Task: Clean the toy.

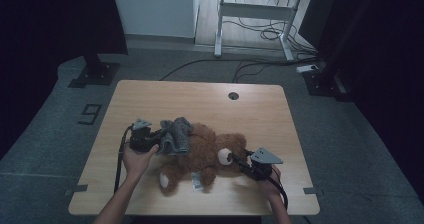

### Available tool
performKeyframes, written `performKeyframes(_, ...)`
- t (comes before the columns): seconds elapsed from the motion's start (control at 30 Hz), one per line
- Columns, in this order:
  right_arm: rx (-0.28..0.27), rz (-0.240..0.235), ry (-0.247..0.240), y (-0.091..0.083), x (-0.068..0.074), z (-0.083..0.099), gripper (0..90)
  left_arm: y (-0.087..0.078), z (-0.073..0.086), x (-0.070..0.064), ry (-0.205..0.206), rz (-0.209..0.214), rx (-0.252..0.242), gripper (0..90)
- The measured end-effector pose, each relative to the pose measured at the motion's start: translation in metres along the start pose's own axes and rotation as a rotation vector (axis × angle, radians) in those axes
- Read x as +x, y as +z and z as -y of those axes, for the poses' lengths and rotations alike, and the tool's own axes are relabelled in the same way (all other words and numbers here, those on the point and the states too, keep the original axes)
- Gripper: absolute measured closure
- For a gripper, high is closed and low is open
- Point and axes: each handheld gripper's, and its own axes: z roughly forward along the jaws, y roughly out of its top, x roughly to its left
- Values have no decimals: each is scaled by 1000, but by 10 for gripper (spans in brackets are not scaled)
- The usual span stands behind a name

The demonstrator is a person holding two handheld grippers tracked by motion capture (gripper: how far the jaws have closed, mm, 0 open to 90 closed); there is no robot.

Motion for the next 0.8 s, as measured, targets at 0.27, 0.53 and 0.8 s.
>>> performKeyframes(0.27,-5,0,12,1,-1,1,592,-8,-24,-43,47,121,-67,819)
performKeyframes(0.53,-7,-1,24,1,-2,1,591,28,-51,-122,145,257,-68,820)
performKeyframes(0.8,-8,-5,28,1,-3,2,591,75,-60,-176,192,307,11,817)
